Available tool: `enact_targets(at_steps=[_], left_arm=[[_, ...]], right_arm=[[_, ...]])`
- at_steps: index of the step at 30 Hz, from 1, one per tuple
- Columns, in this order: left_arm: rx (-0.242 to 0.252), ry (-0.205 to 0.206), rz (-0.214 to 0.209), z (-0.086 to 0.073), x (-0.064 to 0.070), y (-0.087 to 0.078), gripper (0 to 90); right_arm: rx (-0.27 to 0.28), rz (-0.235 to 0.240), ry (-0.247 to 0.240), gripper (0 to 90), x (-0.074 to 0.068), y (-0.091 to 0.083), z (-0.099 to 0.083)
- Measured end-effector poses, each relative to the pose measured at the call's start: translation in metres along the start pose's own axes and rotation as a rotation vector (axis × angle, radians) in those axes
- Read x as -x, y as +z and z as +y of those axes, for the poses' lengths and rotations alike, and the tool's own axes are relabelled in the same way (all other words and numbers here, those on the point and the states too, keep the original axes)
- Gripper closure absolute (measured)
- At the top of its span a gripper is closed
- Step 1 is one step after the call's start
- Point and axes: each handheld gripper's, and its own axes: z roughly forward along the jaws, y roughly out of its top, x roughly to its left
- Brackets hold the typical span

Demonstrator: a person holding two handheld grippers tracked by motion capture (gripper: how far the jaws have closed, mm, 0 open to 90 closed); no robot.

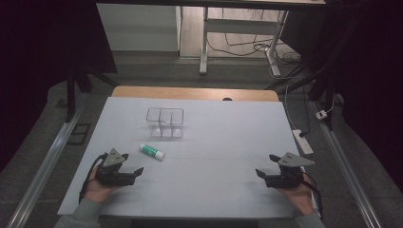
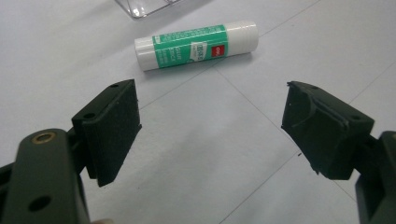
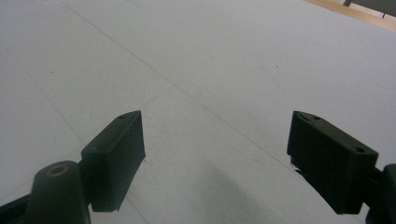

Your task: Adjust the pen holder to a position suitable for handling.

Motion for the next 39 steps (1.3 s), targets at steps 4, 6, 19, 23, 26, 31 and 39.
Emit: enact_targets(at_steps=[4, 6, 19, 23, 26, 31, 39], left_arm=[[0.003, 0.0, 0.0, 0.0, 0.0, -0.001, 19.3], [0.004, -0.002, 0.0, 0.0, 0.0, -0.001, 19.3], [0.008, -0.001, 0.006, 0.006, -0.003, -0.003, 19.4], [0.009, -0.003, 0.007, 0.011, -0.005, -0.003, 19.5], [0.008, -0.003, 0.007, 0.013, -0.005, -0.004, 19.6], [0.009, -0.001, 0.015, 0.019, -0.01, -0.006, 20.0], [0.018, -0.009, 0.028, 0.037, -0.022, -0.004, 20.8]], right_arm=[[-0.006, -0.004, 0.001, 20.2, 0.0, 0.002, -0.001], [-0.01, -0.007, 0.001, 20.4, 0.0, 0.002, -0.001], [-0.024, -0.027, 0.006, 21.4, 0.001, 0.003, -0.001], [-0.016, -0.021, 0.012, 21.5, 0.001, 0.003, -0.001], [-0.019, -0.033, 0.011, 21.5, 0.002, 0.002, -0.001], [-0.01, -0.03, 0.014, 21.8, 0.002, 0.002, -0.001], [-0.009, -0.029, 0.017, 21.9, 0.002, 0.003, -0.001]])
